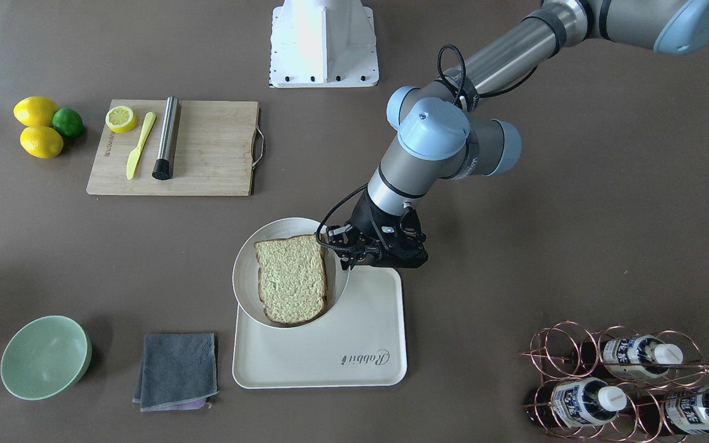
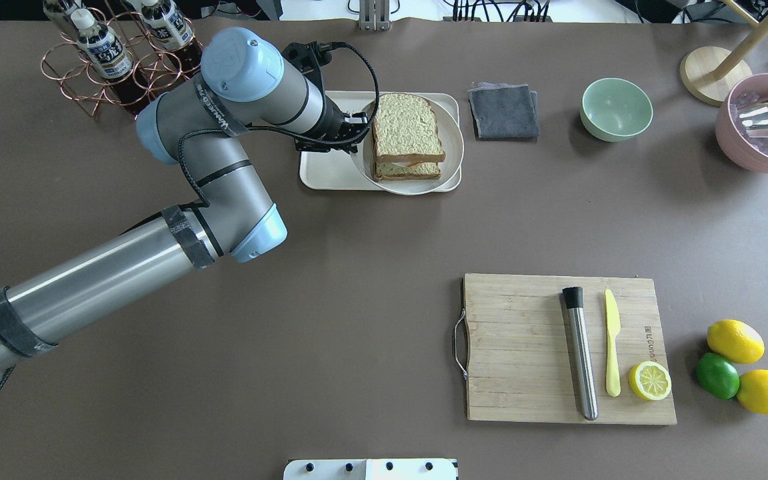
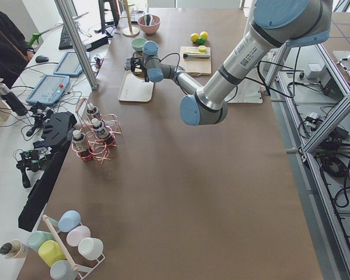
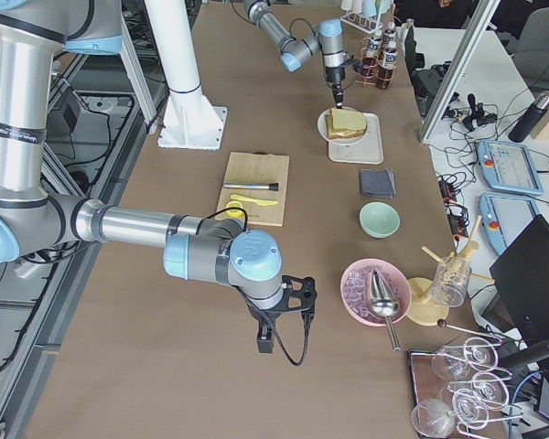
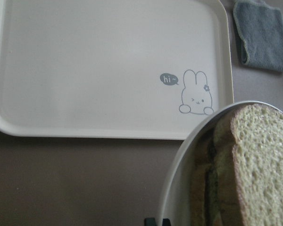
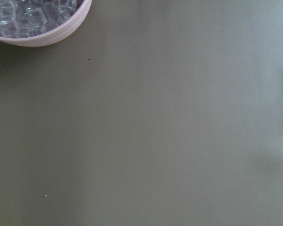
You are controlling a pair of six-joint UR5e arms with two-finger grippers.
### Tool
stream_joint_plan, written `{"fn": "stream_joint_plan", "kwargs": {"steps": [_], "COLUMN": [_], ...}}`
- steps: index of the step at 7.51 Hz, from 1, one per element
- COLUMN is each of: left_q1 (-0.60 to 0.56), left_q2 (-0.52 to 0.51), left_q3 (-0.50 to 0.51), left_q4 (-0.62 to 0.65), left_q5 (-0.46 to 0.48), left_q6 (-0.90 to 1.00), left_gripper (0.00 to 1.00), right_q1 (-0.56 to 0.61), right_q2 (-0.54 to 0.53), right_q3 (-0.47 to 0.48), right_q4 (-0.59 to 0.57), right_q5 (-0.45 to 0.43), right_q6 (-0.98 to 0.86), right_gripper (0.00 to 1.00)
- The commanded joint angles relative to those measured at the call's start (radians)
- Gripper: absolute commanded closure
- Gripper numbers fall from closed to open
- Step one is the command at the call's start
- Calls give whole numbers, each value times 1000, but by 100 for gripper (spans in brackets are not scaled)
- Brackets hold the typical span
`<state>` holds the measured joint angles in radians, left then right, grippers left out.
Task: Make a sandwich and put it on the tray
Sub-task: 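Slide the plate with the left gripper onto the rabbit-print tray, then settle the plate on the tray and open the left gripper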
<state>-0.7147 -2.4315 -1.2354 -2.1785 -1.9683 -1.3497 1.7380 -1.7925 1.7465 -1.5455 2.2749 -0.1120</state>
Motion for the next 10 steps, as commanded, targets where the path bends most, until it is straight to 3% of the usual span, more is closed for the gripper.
{"fn": "stream_joint_plan", "kwargs": {"steps": [1,3,6,10], "left_q1": [-43,-42,0,14], "left_q2": [-27,-47,-61,-58], "left_q3": [86,184,255,283], "left_q4": [-26,-177,-227,-265], "left_q5": [-6,22,140,144], "left_q6": [-55,-222,-293,-298], "left_gripper": [100,100,100,100], "right_q1": [-2,-6,-15,-21], "right_q2": [4,12,36,76], "right_q3": [-1,1,-2,-38], "right_q4": [1,1,-2,-2], "right_q5": [0,2,0,0], "right_q6": [-8,-8,-5,-3], "right_gripper": [0,0,0,0]}}
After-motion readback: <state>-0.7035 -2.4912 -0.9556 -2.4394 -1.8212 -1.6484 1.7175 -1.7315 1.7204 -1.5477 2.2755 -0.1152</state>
